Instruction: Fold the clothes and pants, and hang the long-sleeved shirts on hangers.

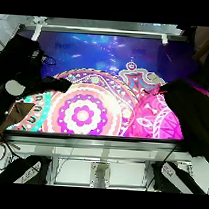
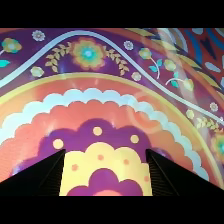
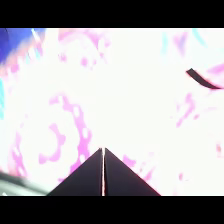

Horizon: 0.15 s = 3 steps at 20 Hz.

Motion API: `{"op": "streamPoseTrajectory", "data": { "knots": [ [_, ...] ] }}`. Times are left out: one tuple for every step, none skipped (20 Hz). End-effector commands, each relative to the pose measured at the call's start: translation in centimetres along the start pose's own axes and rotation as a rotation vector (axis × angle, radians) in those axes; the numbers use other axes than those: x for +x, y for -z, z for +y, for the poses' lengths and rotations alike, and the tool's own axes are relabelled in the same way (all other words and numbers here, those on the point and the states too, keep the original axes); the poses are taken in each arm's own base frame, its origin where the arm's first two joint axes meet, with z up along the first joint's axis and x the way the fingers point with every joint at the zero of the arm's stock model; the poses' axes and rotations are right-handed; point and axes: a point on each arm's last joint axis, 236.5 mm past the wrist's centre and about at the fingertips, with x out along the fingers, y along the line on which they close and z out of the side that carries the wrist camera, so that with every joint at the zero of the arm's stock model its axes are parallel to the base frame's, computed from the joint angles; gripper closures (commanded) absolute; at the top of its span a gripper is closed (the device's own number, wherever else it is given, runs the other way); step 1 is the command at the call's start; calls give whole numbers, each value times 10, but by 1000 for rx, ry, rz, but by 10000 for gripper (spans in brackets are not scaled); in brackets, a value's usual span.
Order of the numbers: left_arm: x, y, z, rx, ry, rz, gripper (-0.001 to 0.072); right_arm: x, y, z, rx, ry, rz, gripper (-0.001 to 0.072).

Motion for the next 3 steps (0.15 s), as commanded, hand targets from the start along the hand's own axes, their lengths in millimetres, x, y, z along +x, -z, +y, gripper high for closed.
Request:
{"op": "streamPoseTrajectory", "data": {
  "knots": [
    [0, 1, 0, 0, 2, 3, 119, 24, 22, 24, -155, 29, 115, 710],
    [0, 1, 0, 0, 1, 3, 119, 26, 24, 29, -168, 20, 122, 710],
    [0, 1, 0, 0, 1, 3, 119, 28, 25, 32, -175, 14, 127, 710]
  ]
}}
